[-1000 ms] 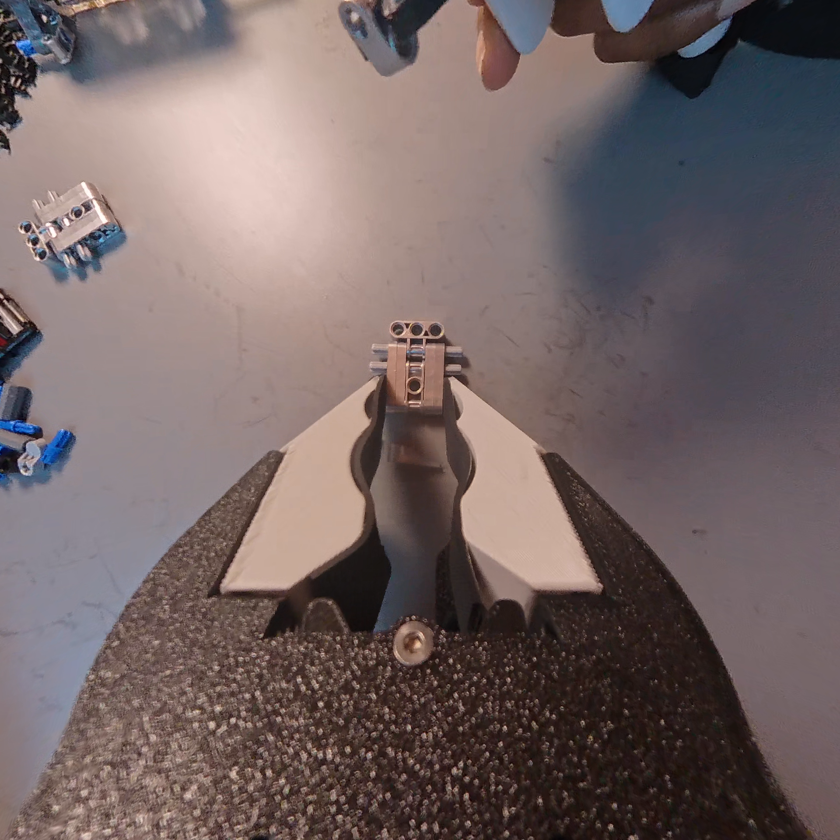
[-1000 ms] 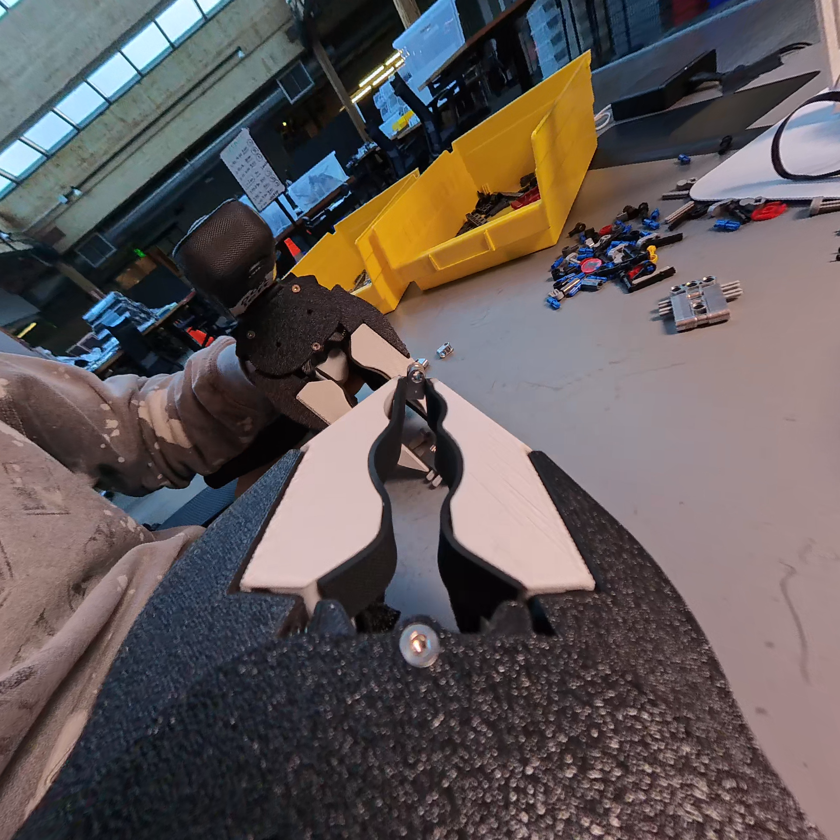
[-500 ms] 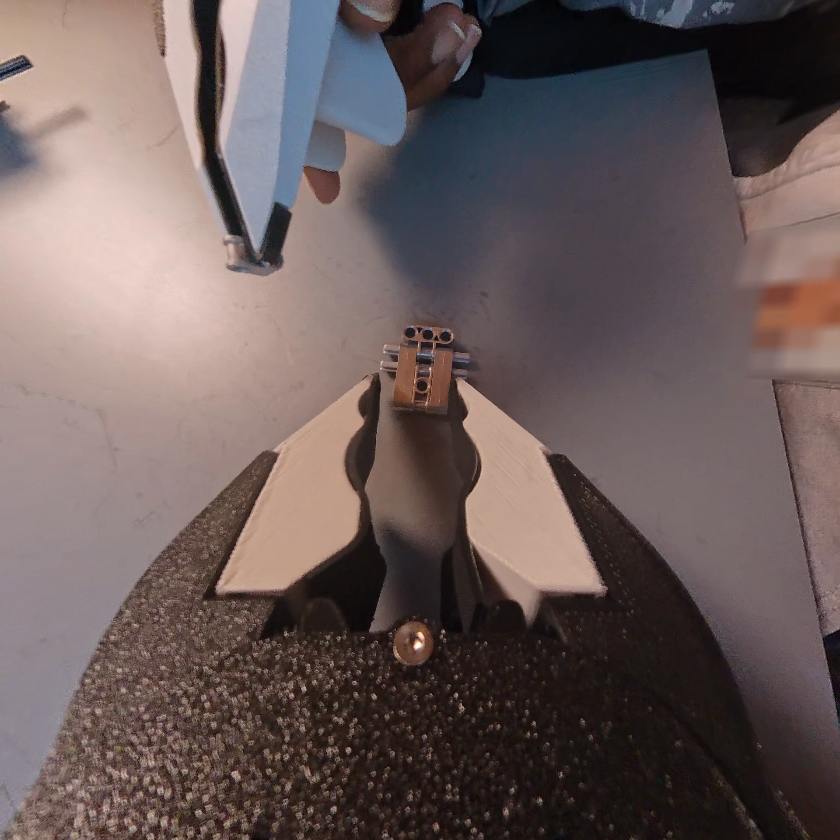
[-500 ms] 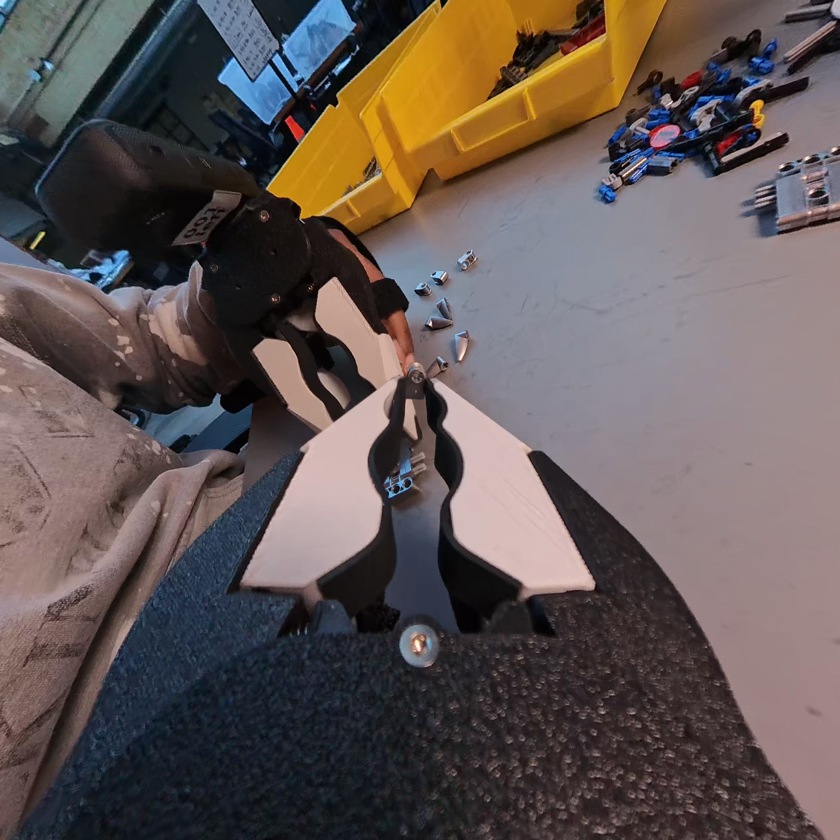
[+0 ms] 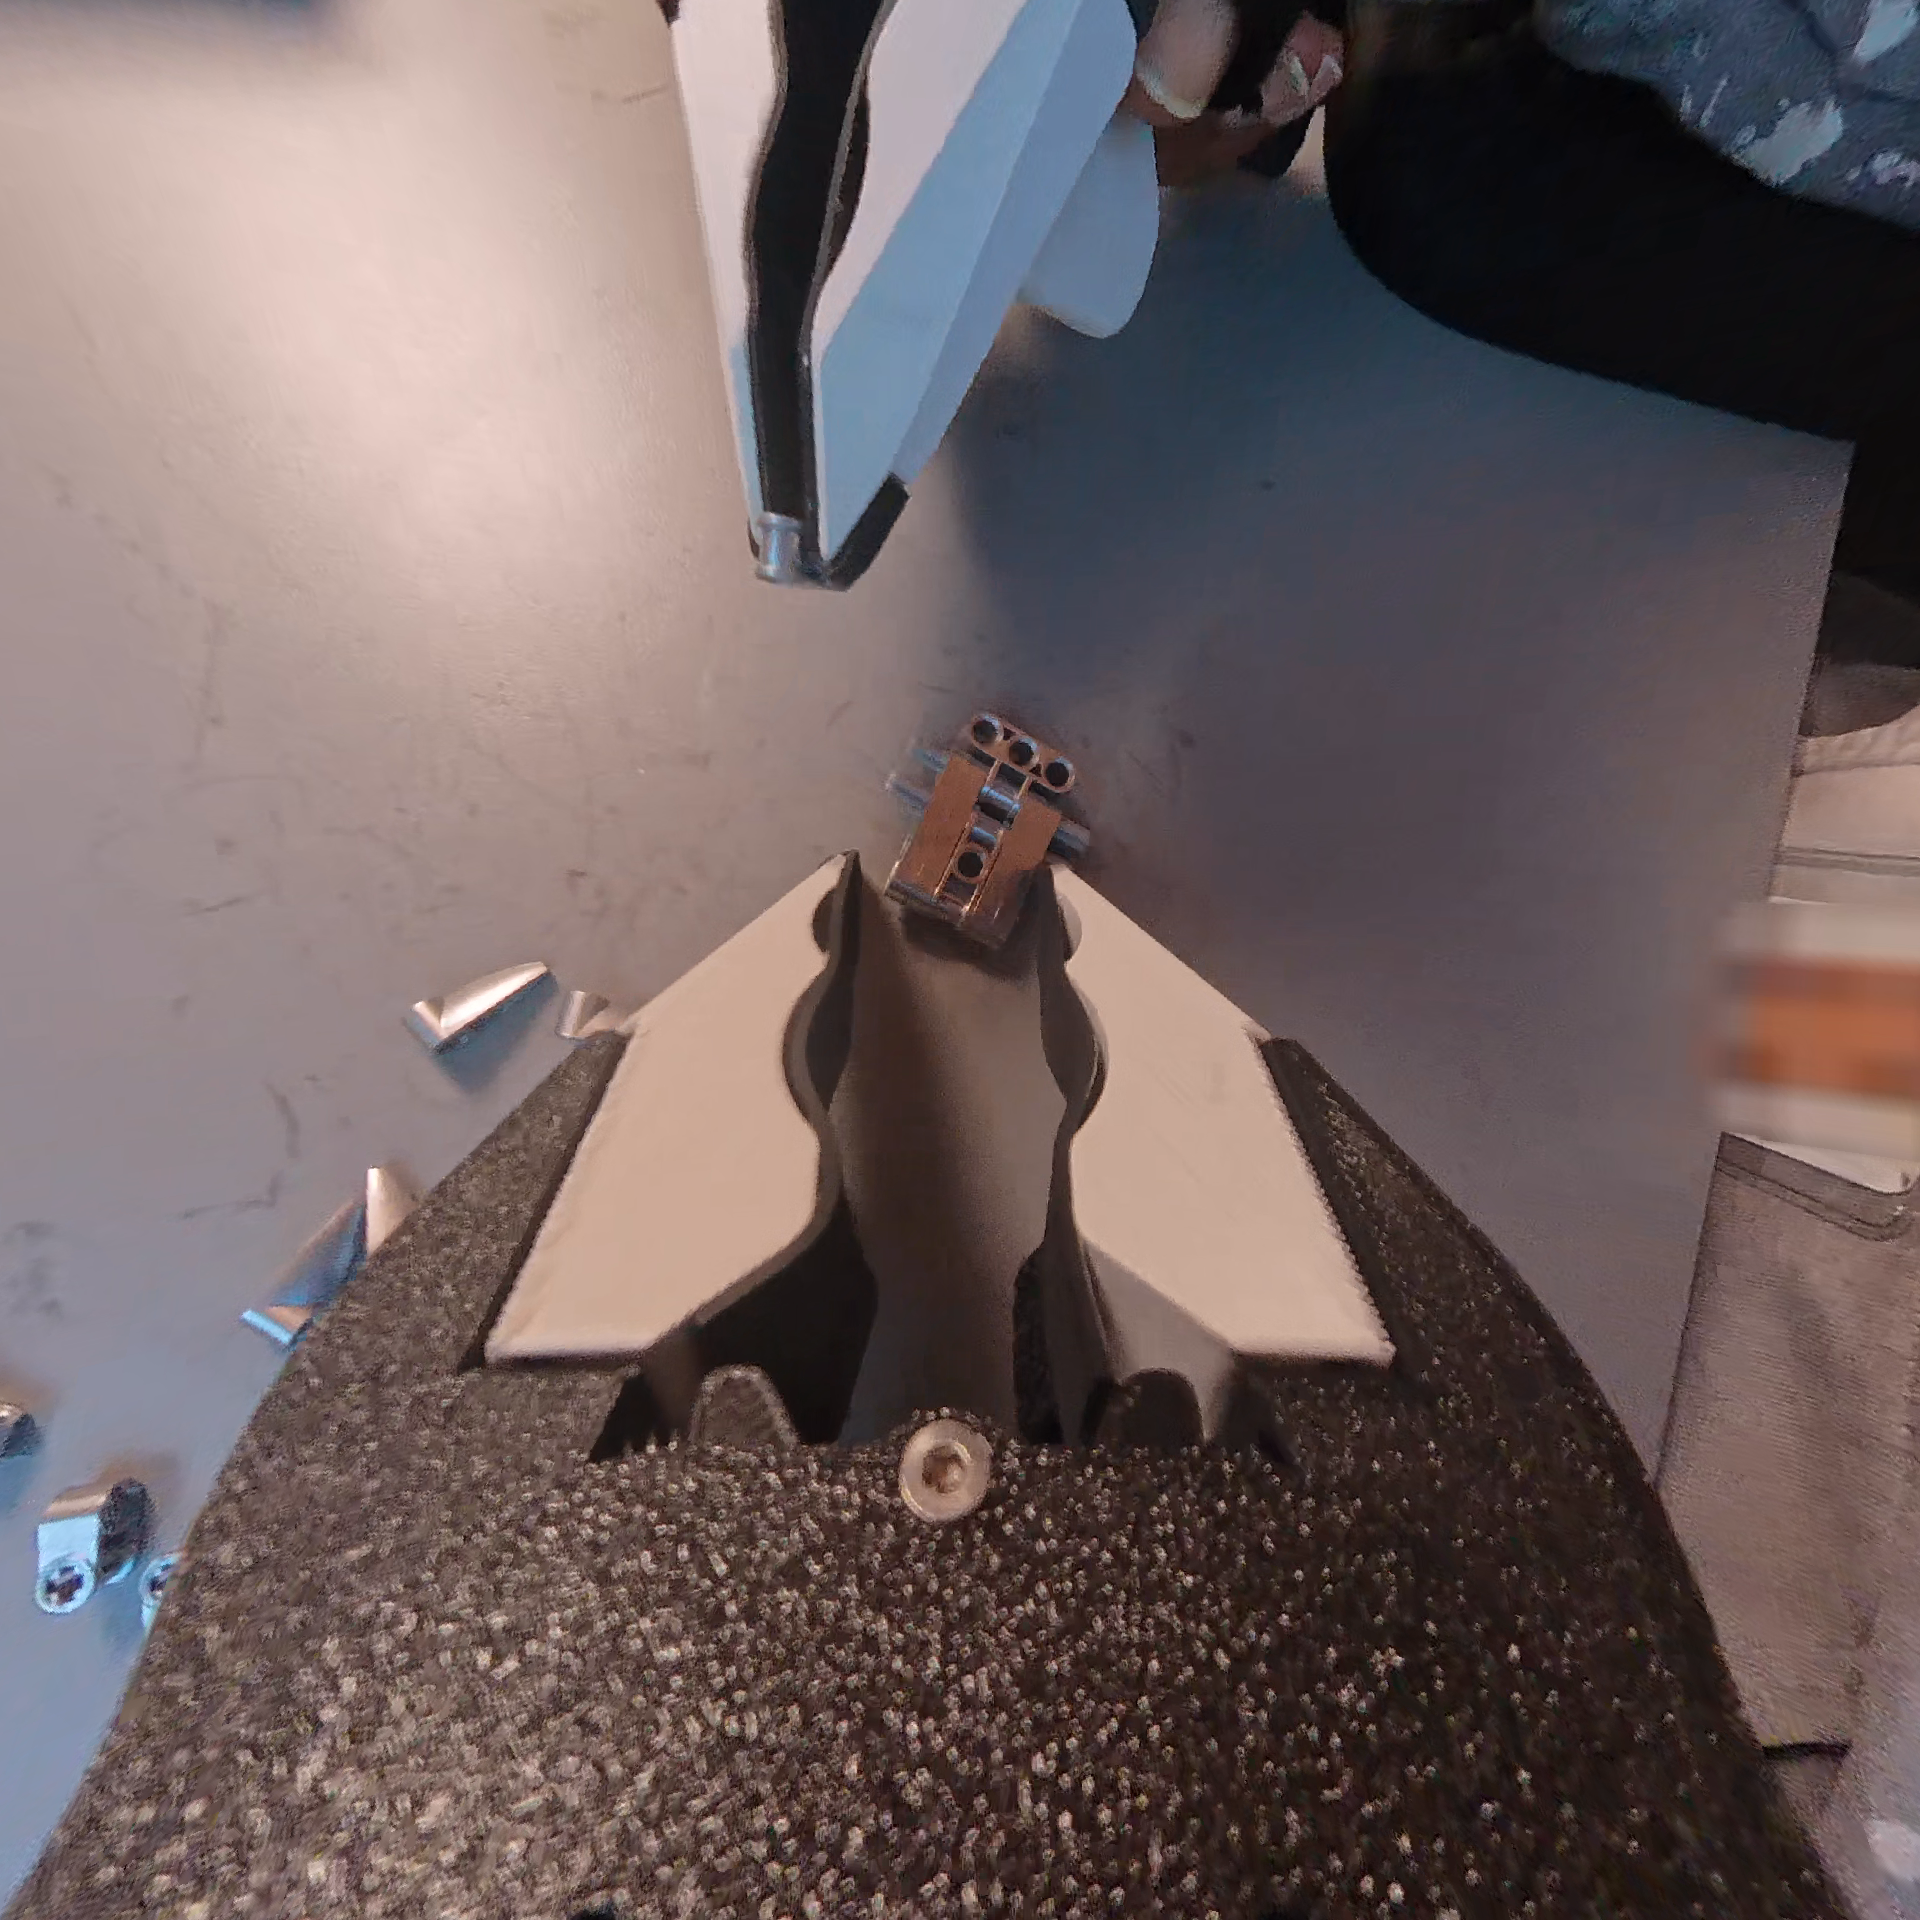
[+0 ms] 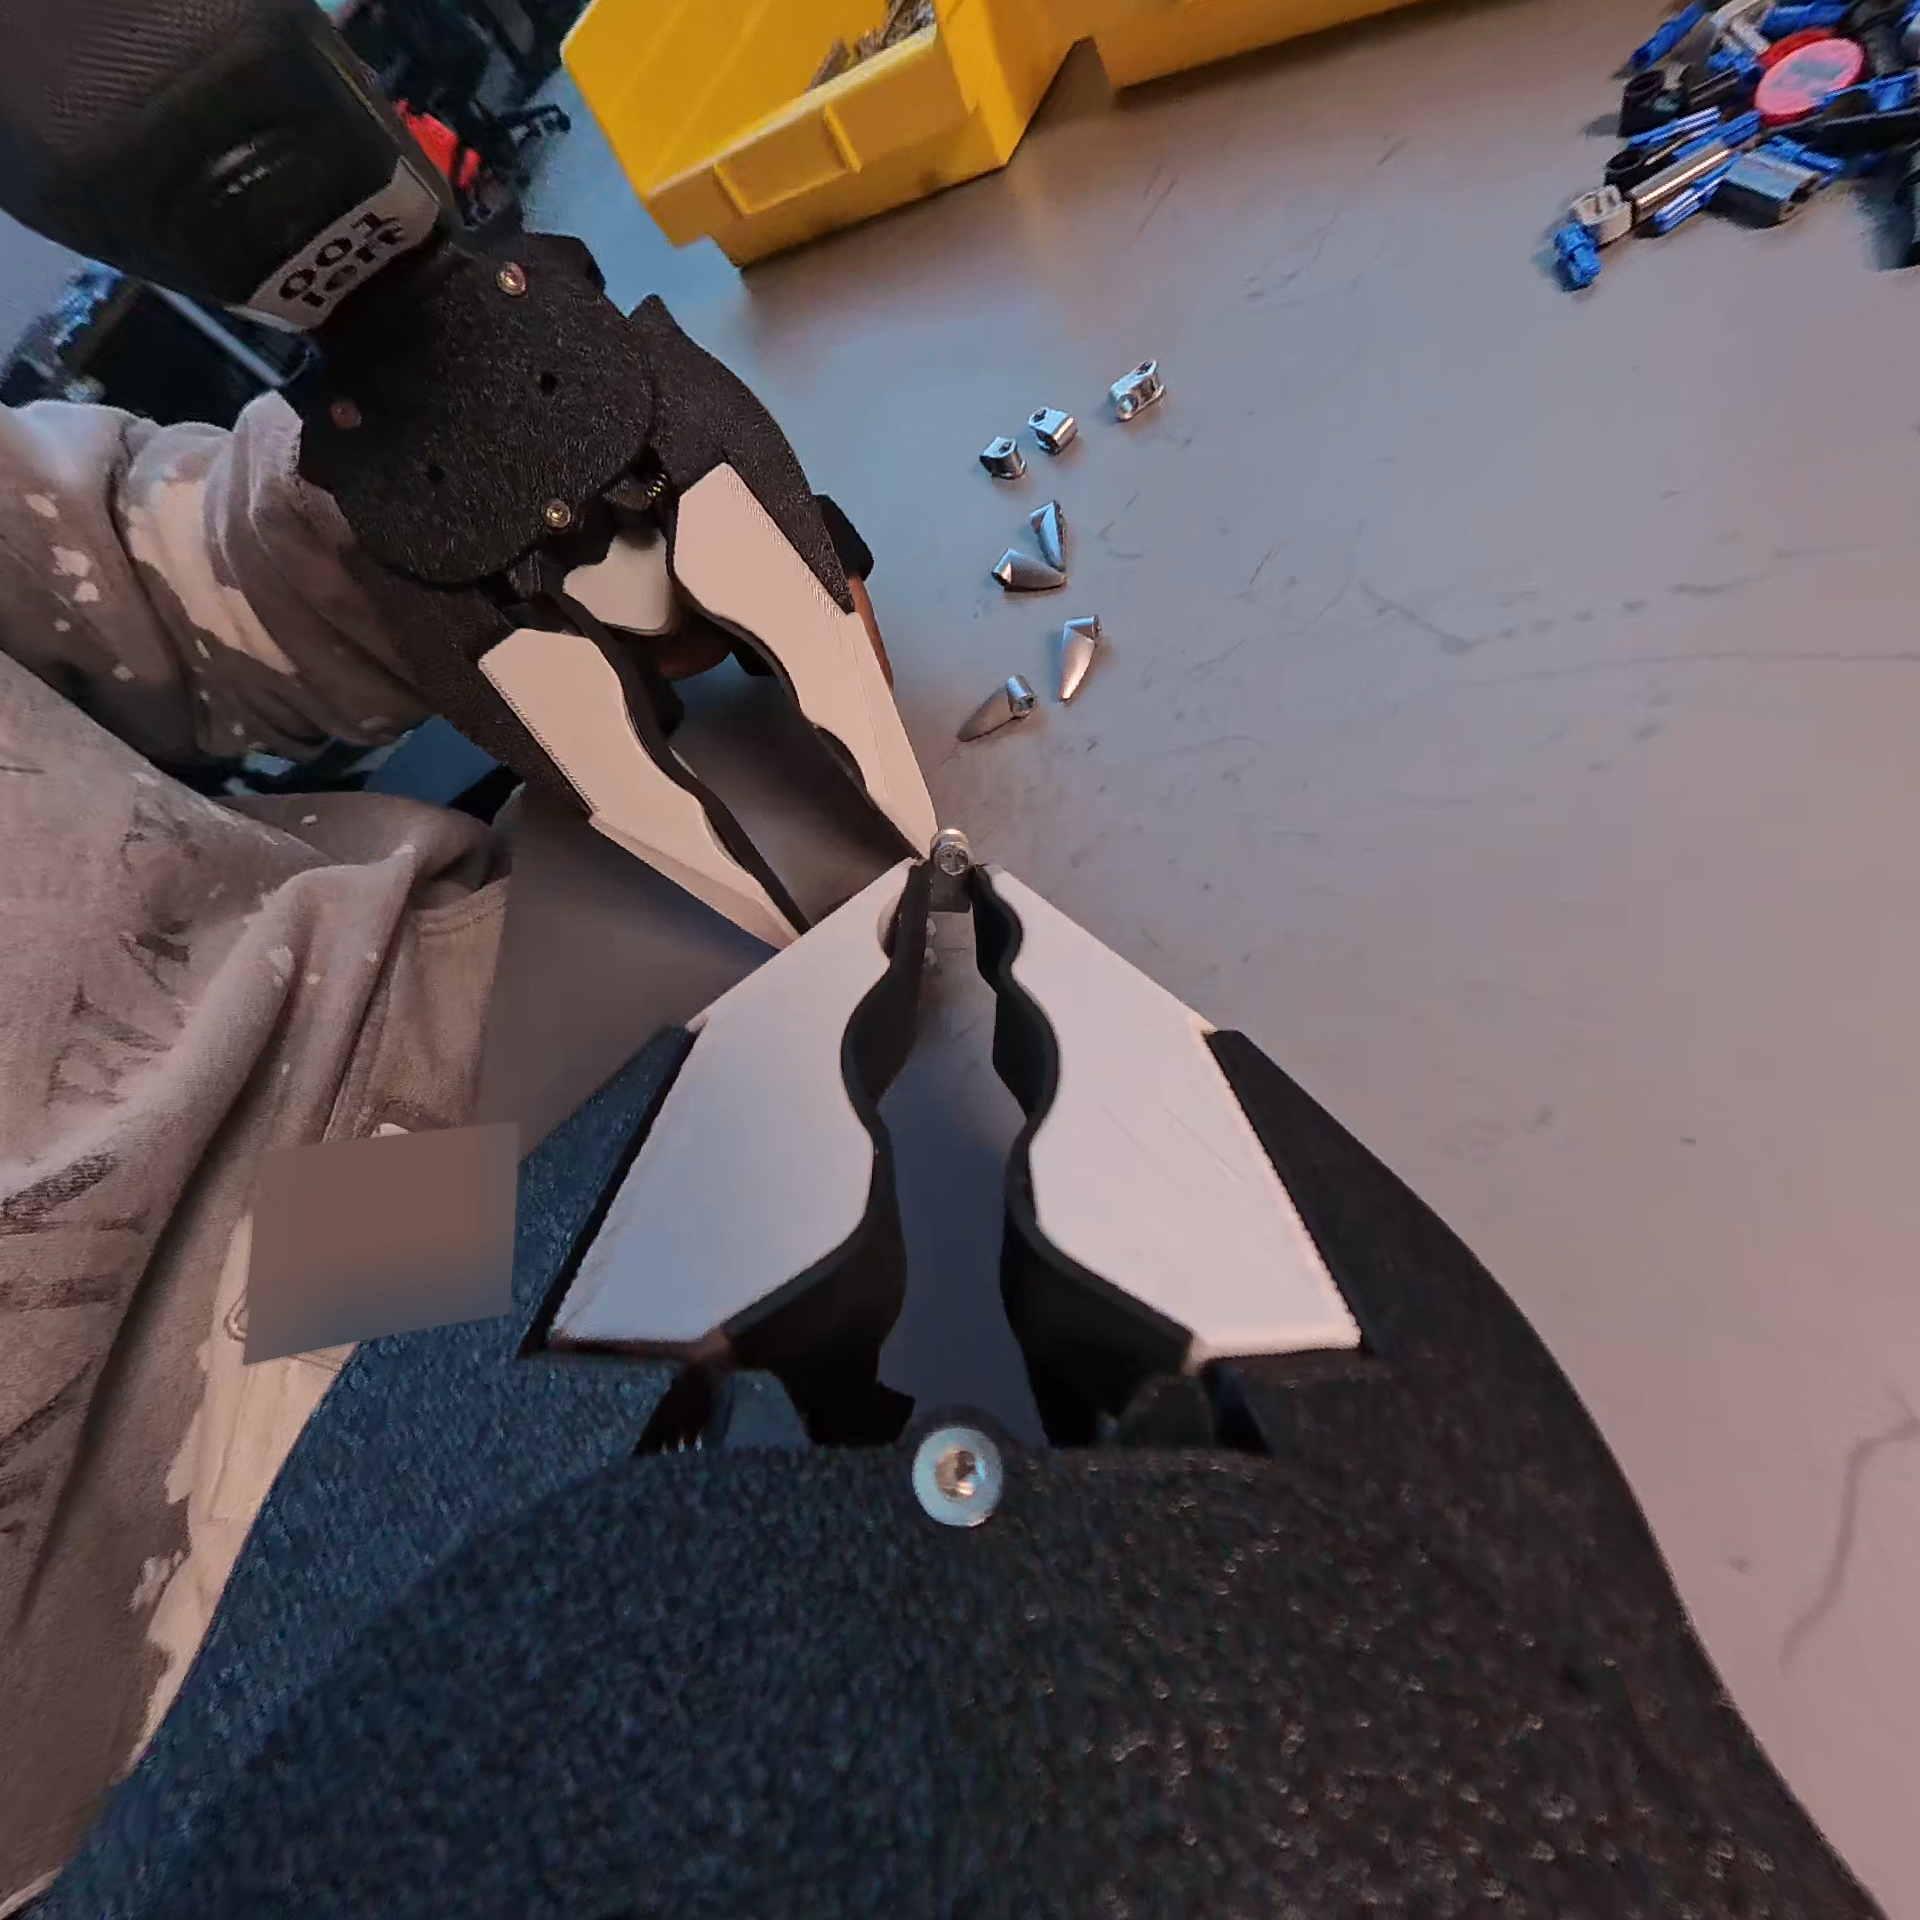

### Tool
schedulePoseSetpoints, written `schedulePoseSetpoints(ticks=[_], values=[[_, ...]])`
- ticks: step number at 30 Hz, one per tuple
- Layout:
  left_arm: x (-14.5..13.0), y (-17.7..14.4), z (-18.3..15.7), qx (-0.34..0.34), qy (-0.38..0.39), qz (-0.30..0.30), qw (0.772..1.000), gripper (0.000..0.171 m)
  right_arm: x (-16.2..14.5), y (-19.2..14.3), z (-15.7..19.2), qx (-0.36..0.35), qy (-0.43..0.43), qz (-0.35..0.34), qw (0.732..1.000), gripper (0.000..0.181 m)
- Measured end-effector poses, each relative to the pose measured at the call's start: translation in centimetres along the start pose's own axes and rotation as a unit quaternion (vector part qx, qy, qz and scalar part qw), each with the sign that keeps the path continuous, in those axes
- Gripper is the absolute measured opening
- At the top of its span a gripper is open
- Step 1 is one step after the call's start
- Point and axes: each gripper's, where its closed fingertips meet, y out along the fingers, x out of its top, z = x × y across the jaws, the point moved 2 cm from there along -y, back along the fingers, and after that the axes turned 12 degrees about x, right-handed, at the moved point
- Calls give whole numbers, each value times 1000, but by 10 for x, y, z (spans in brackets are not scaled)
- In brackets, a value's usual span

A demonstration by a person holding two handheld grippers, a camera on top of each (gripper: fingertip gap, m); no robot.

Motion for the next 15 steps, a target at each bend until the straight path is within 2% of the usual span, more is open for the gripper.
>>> schedulePoseSetpoints(ticks=[4, 9, 12, 15], values=[[0, 2, -3, 8, 72, 2, 997, 24, -8, 2, 6, 23, 0, 8, 1000, 7], [2, 3, -5, -6, 96, -2, 995, 23, -14, -3, 8, 10, -7, 17, 1000, 7], [3, 4, -6, -6, 120, -17, 993, 23, -18, -5, 5, 4, -4, 26, 1000, 7], [6, 4, -9, 15, 190, -53, 980, 23, -21, -3, 7, 15, 1, 34, 999, 7]])
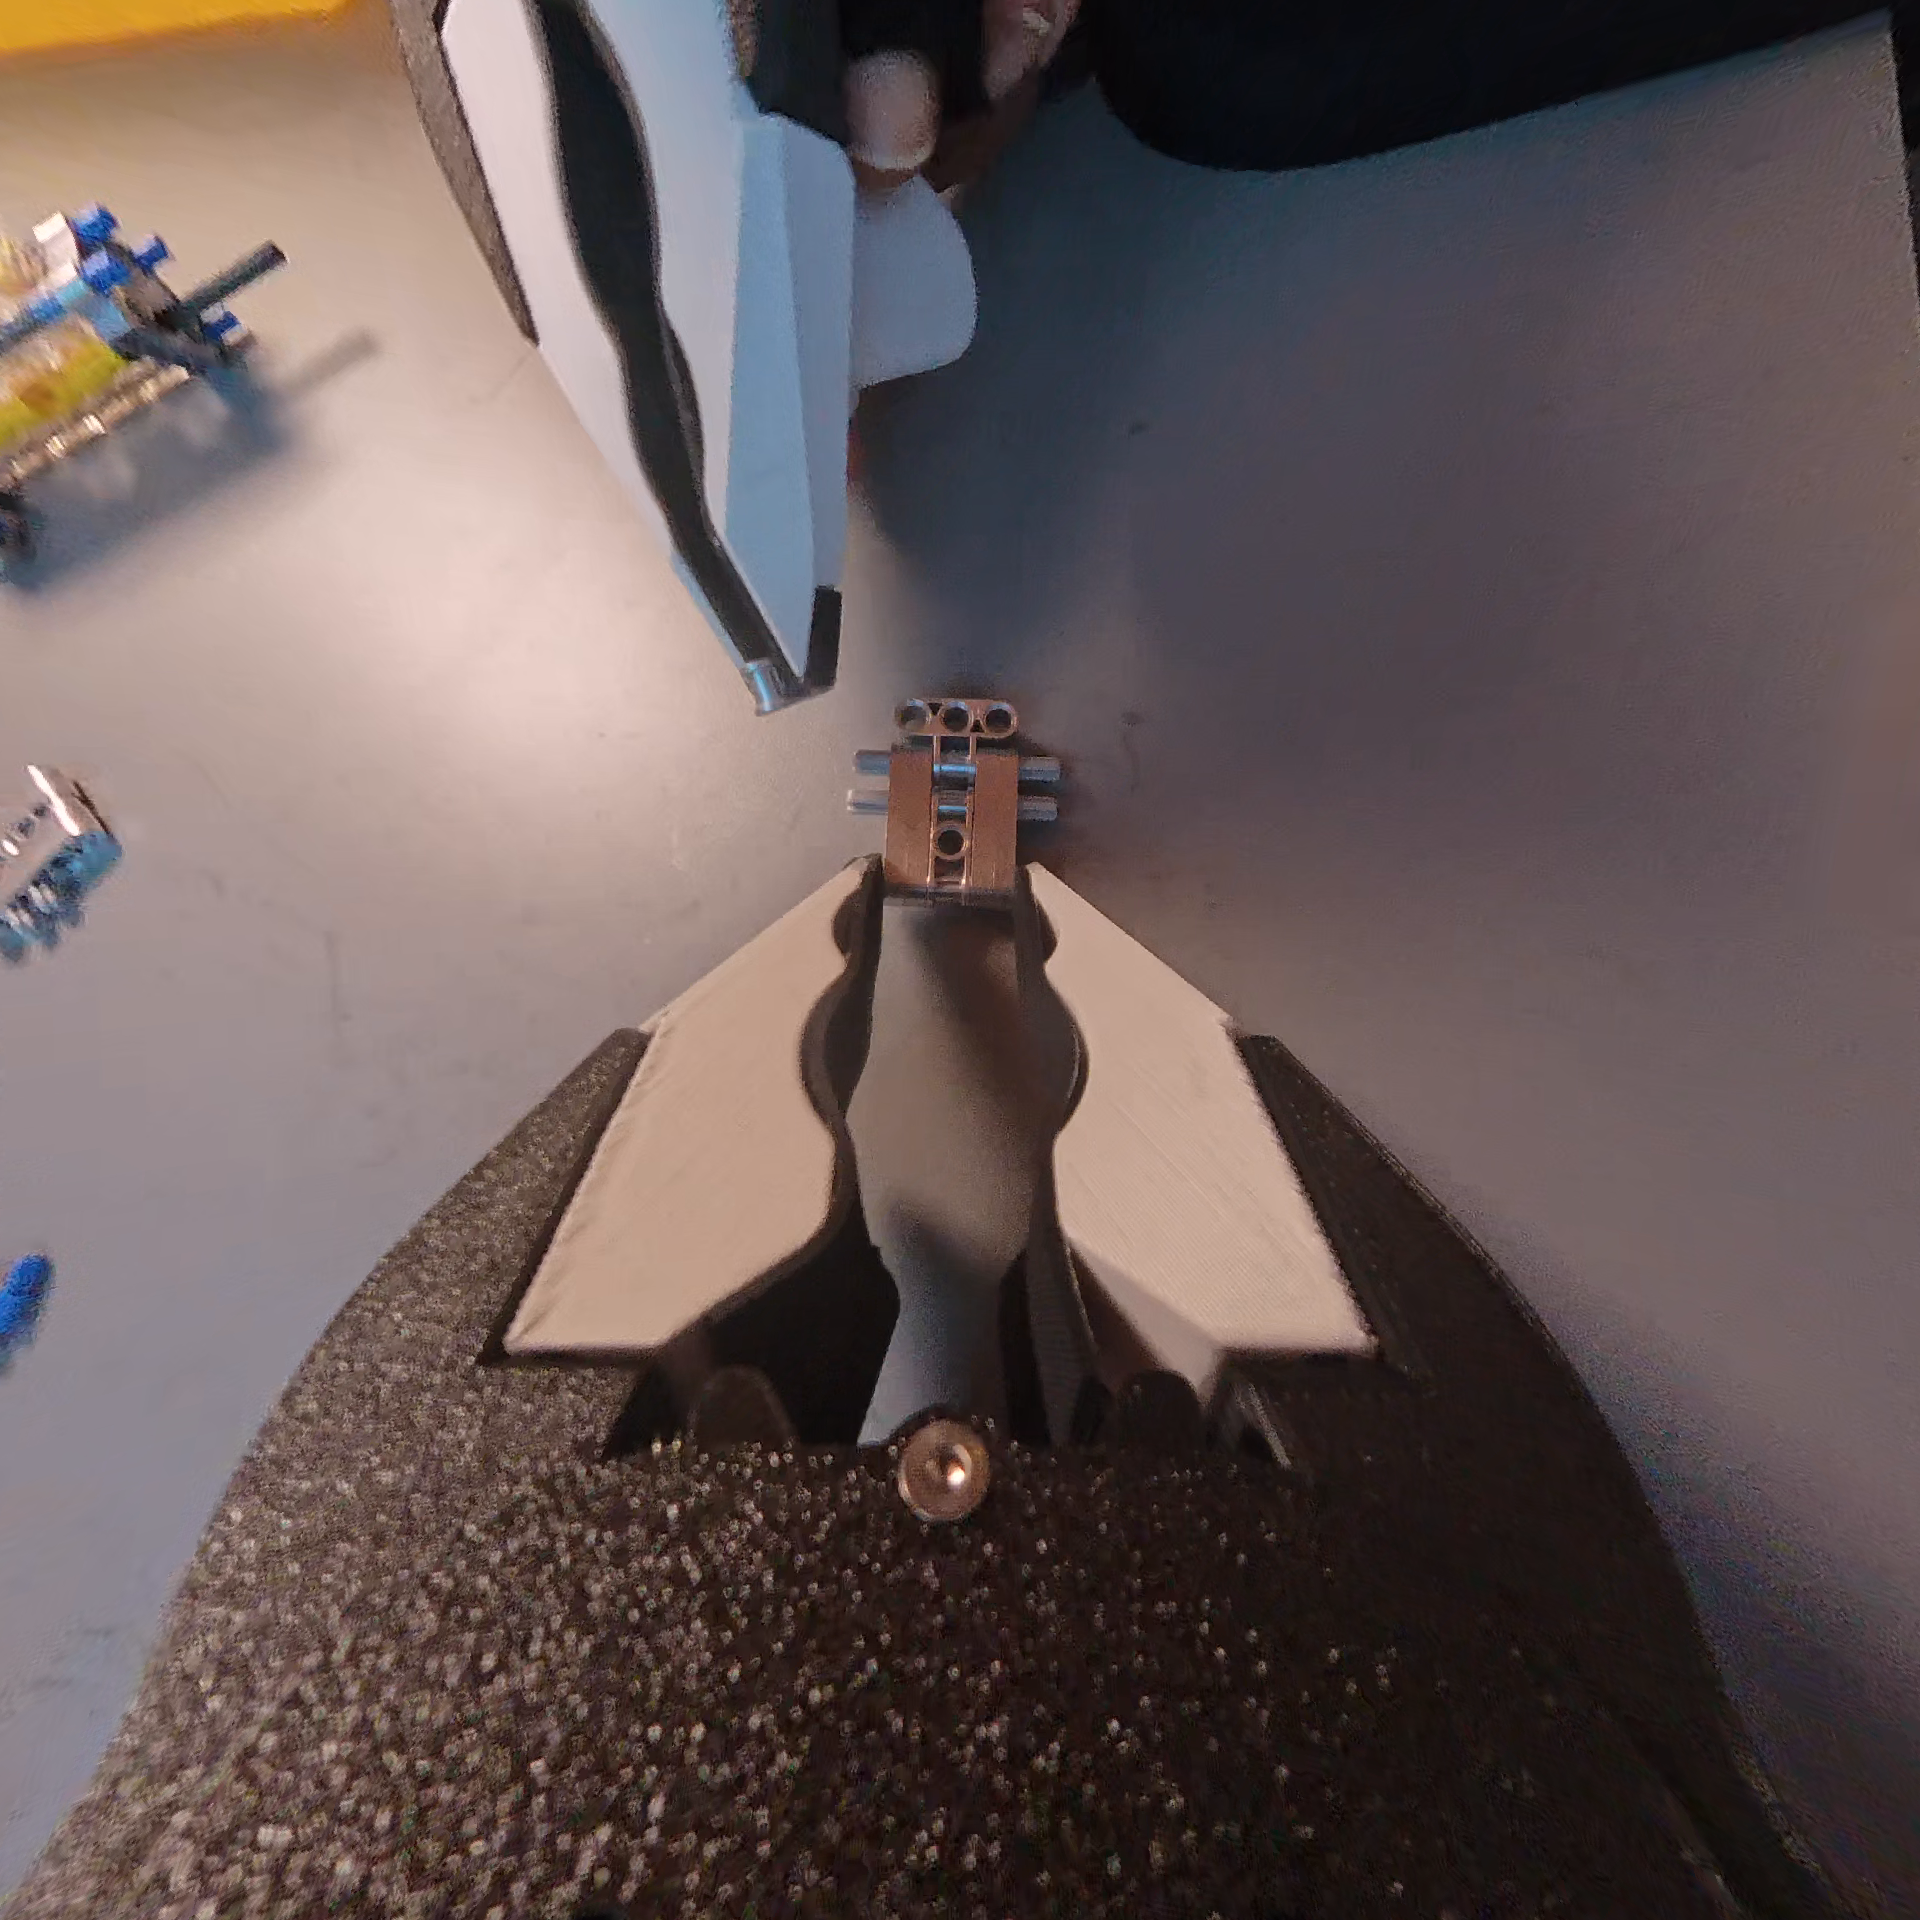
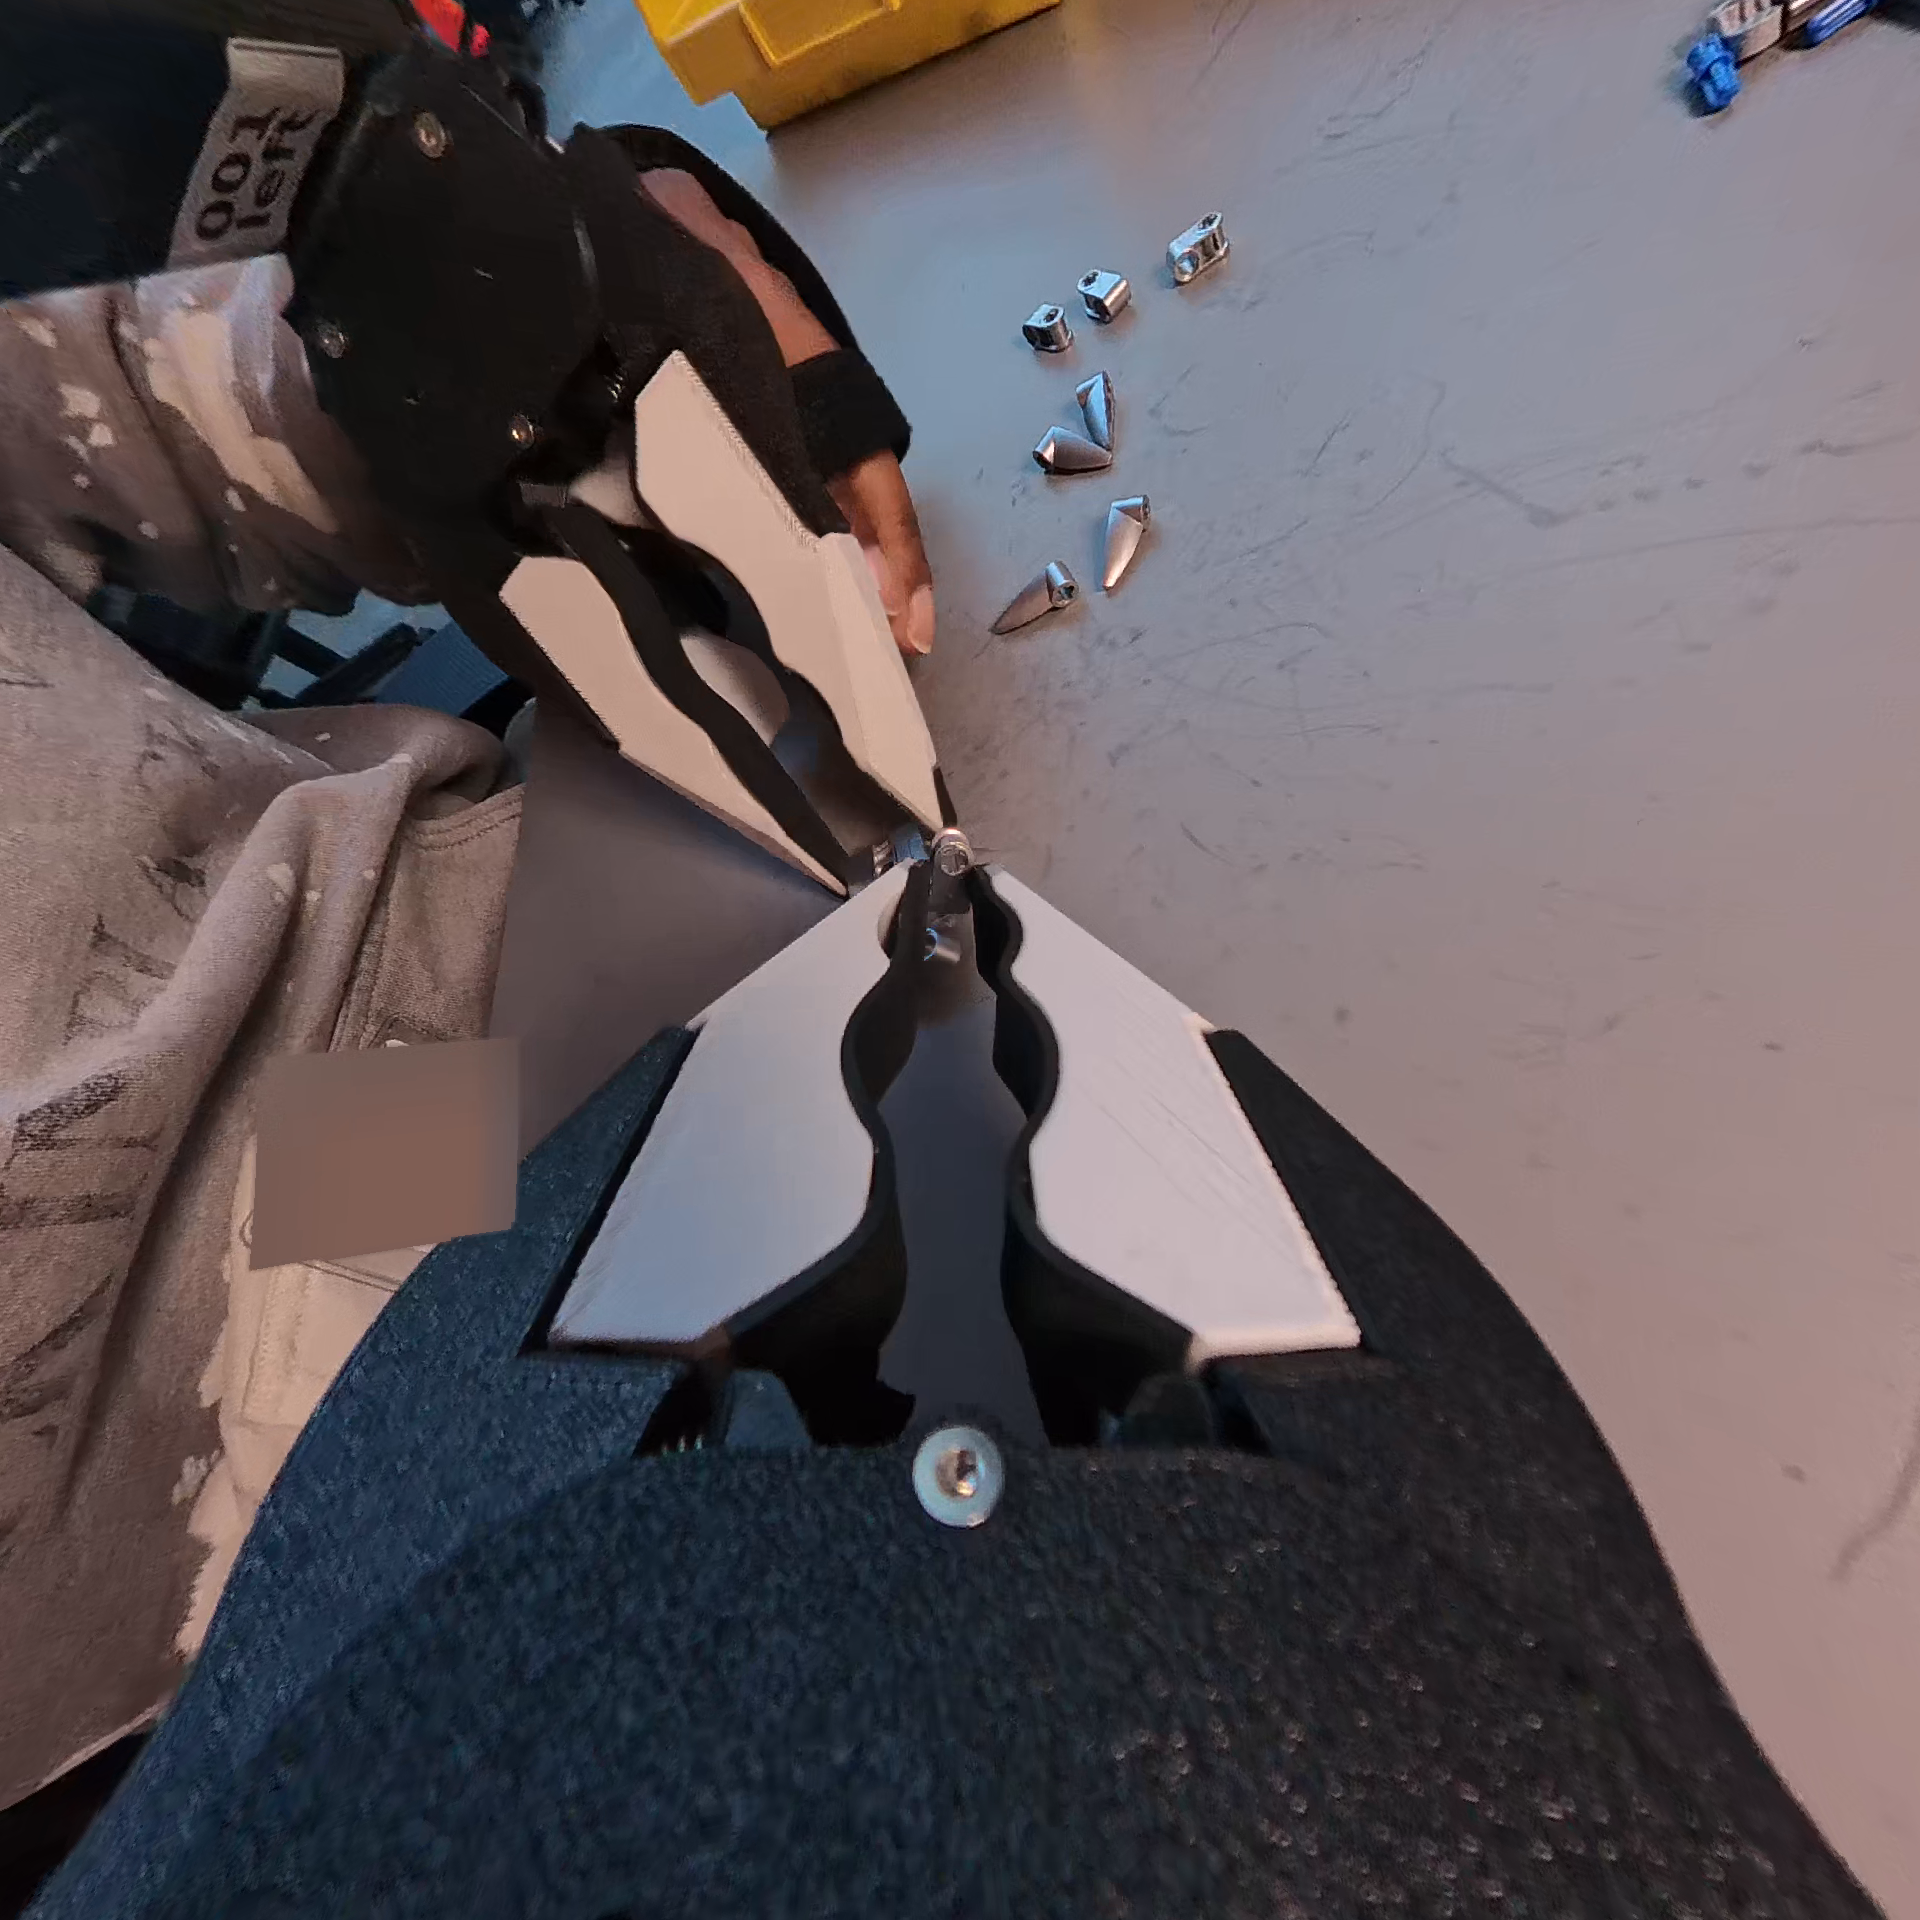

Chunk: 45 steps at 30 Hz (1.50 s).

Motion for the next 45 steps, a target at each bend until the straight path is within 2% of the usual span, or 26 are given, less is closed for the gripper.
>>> schedulePoseSetpoints(ticks=[7, 13, 23, 40, 45], values=[[5, -1, -3, 62, 164, -64, 983, 23, -9, 5, 1, 29, 23, 30, 999, 7], [7, 0, -5, 79, 215, -99, 968, 23, -8, 4, 9, 82, 68, 42, 993, 7], [9, -1, -11, 73, 231, -120, 963, 23, -13, 9, 17, 135, 141, 113, 974, 7], [8, -4, -16, 63, 224, -122, 965, 23, -27, 8, 23, 130, 165, 190, 959, 7], [6, -7, -20, 28, 190, -127, 973, 23, -27, 7, 22, 127, 164, 197, 958, 7]])
